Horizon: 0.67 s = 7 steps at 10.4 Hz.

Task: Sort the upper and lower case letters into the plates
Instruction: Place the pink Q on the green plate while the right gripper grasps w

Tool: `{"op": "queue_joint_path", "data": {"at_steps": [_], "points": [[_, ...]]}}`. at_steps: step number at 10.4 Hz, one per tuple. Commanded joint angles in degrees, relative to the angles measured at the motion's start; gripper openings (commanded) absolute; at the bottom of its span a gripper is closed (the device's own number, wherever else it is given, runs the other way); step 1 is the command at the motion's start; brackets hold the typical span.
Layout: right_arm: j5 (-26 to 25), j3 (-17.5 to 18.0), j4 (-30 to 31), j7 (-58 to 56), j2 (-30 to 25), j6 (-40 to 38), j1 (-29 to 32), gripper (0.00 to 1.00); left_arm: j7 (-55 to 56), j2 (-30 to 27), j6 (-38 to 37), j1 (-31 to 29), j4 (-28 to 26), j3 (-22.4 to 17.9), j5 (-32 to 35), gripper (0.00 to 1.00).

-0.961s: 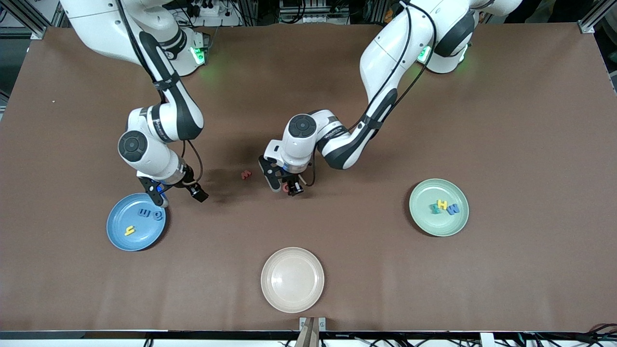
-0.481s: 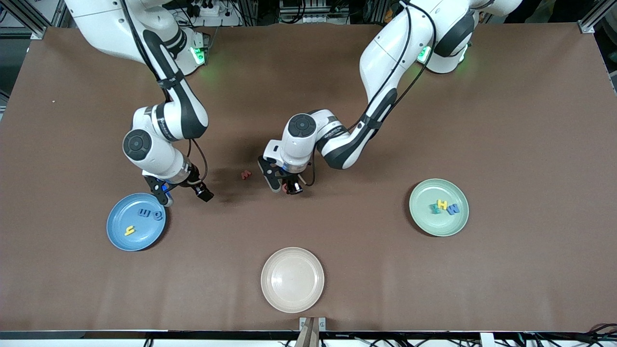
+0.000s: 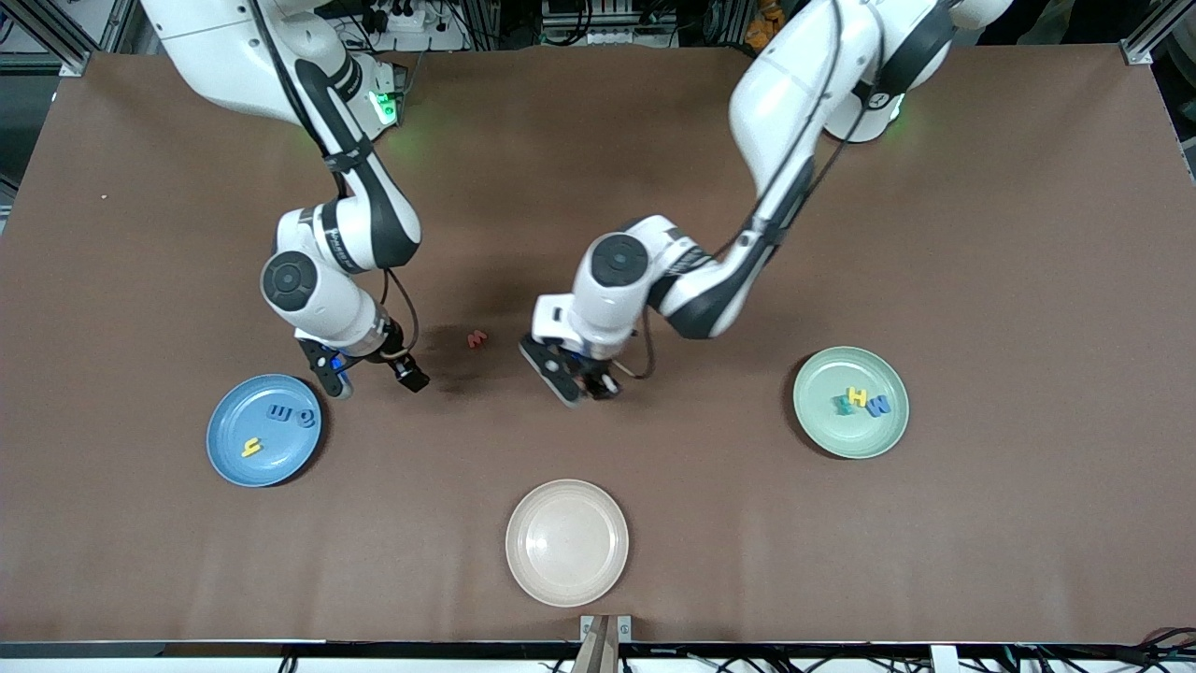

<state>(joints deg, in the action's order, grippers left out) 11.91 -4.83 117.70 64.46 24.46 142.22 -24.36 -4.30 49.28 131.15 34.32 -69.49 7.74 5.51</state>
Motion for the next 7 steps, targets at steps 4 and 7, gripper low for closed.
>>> {"op": "queue_joint_path", "data": {"at_steps": [4,7], "points": [[5.5,0.1,-2.4,1.5,4.8,1.2,-7.3,1.0,-2.9,-17.9,-14.6,-22.5,-16.6,0.1,-1.8,0.0],[5.7,0.1,0.5,1.6,4.9,5.3,-9.9,1.0,-4.7,-19.5,-14.6,-27.2,-23.9,-1.8,-1.5,0.0]]}}
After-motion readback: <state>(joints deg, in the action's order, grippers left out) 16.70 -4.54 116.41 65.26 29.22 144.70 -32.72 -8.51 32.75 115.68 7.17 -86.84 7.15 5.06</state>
